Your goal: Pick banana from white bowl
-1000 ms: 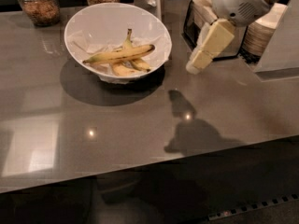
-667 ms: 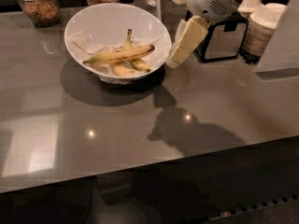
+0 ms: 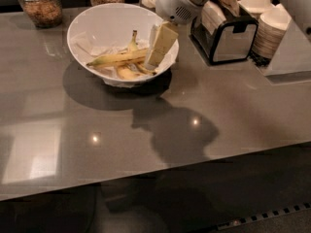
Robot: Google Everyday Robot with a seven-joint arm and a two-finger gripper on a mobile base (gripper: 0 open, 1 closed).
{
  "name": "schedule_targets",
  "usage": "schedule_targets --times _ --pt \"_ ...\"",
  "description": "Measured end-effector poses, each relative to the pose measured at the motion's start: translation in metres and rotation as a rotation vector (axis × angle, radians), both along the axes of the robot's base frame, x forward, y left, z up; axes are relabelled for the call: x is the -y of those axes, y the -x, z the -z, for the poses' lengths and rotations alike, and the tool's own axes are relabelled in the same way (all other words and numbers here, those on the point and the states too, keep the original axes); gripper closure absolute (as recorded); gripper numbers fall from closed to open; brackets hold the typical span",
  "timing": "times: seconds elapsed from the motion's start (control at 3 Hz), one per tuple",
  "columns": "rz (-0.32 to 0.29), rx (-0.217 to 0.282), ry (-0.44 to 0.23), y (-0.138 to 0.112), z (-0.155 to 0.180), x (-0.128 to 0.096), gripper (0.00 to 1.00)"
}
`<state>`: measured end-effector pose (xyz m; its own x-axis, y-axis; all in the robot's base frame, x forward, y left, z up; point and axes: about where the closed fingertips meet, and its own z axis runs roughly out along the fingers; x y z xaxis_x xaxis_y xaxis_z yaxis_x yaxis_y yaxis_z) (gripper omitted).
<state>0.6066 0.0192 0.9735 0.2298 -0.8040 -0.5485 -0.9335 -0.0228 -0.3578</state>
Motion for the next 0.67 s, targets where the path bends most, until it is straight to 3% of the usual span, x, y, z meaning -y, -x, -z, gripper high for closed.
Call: schedule_targets --times 0.67 --pt "-0.032 0.002 0.073 -0.037 0.022 -0.030 0.00"
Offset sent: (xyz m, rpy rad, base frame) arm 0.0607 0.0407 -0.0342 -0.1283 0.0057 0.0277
